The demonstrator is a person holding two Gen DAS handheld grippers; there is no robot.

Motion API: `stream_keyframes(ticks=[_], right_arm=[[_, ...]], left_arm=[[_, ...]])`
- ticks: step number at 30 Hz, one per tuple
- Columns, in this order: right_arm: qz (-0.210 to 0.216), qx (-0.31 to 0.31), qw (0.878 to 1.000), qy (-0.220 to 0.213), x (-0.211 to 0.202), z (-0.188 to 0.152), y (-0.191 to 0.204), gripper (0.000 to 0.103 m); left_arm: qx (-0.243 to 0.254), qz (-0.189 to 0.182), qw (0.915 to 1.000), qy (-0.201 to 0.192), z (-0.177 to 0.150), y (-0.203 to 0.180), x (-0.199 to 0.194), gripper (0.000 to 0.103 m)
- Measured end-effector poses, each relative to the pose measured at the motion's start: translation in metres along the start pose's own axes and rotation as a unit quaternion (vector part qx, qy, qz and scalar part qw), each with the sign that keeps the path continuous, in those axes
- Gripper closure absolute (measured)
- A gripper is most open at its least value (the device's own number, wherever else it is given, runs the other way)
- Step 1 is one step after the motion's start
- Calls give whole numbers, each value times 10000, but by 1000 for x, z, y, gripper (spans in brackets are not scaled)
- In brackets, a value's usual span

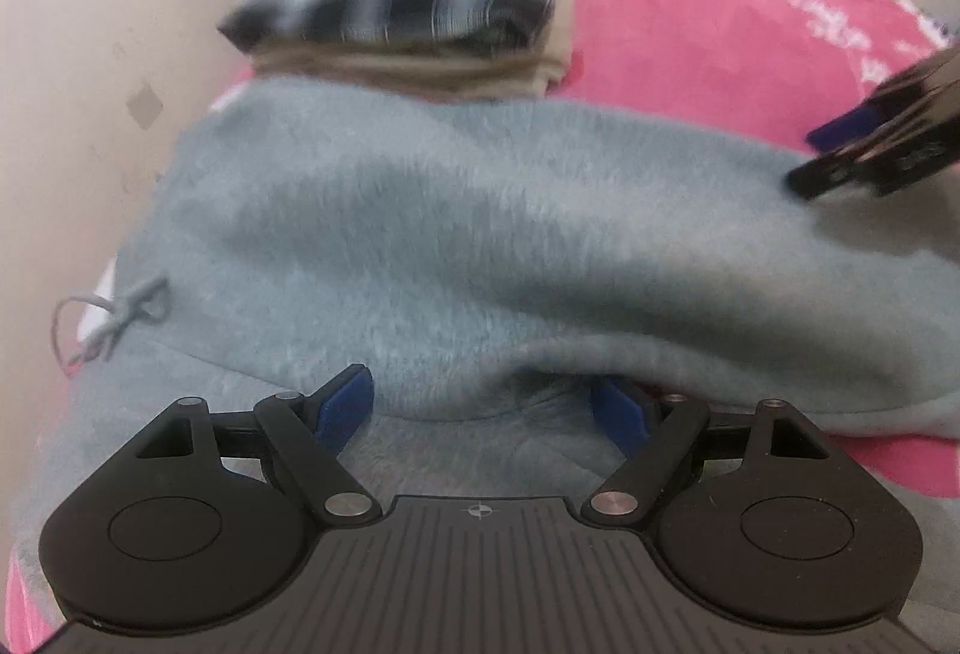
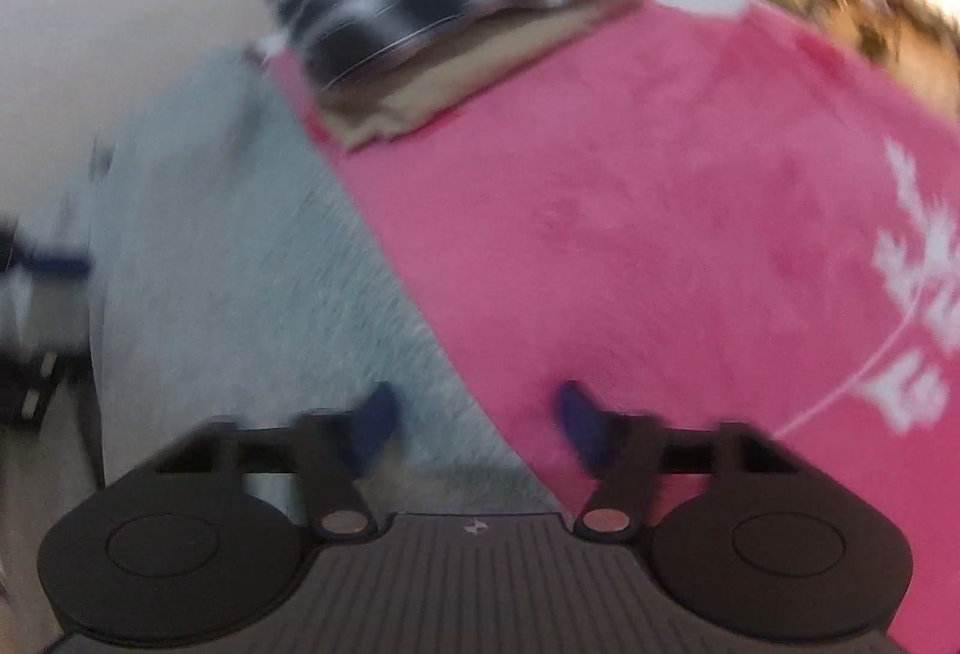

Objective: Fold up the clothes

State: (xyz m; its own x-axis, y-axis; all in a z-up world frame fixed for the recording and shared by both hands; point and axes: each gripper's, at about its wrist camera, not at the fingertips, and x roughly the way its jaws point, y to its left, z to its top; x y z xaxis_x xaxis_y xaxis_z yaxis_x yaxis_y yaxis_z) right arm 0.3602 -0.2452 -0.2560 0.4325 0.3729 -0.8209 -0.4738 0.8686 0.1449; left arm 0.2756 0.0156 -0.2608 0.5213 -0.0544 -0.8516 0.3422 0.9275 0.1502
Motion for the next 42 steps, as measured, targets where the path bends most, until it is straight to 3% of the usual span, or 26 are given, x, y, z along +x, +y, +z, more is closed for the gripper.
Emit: stream_keyframes(ticks=[1,4,7,10,13,14,16,21,23,28,31,33,36,39,42], right_arm=[[-89,-174,9998,-29,-4,1,5,101],[-357,-695,9969,-118,-15,5,18,101],[-1035,-764,9900,-587,-23,10,18,101],[-1085,-554,9920,-334,4,7,7,101],[-1097,-179,9933,-320,21,0,-8,91],[-1111,26,9931,-385,15,3,-13,73],[-1158,427,9905,-607,-2,6,-22,58],[-1113,1262,9772,-1293,-68,-13,-43,58],[-1096,1310,9765,-1317,-89,-28,-42,58],[-1040,1847,9715,-1062,-129,-83,-34,58],[-898,2471,9613,-818,-150,-127,-29,58],[-993,2792,9534,-559,-163,-157,-26,59],[-1312,3186,9378,-427,-192,-191,-31,58],[-1676,3618,9142,-733,-229,-212,-52,58],[-2231,3847,8912,-890,-255,-226,-82,50]], left_arm=[[13,-11,10000,12,-1,0,1,20],[67,-25,9999,99,-4,3,0,20],[146,-54,9997,182,-9,5,-3,19],[168,-92,9996,204,-12,7,-3,18],[193,-119,9994,265,-9,8,-5,18],[219,-124,9993,294,-8,9,-7,18],[307,-138,9989,317,-6,10,-14,18],[402,-254,9988,90,4,18,-39,19],[275,-344,9990,-41,15,21,-39,19],[-413,-489,9979,-17,57,28,9,19],[-825,-576,9949,-2,81,32,37,19],[-848,-215,9961,111,87,28,56,16],[-534,-136,9985,24,82,10,48,16],[-131,-265,9995,-87,73,-12,30,16],[273,-394,9987,-199,64,-34,13,16]])
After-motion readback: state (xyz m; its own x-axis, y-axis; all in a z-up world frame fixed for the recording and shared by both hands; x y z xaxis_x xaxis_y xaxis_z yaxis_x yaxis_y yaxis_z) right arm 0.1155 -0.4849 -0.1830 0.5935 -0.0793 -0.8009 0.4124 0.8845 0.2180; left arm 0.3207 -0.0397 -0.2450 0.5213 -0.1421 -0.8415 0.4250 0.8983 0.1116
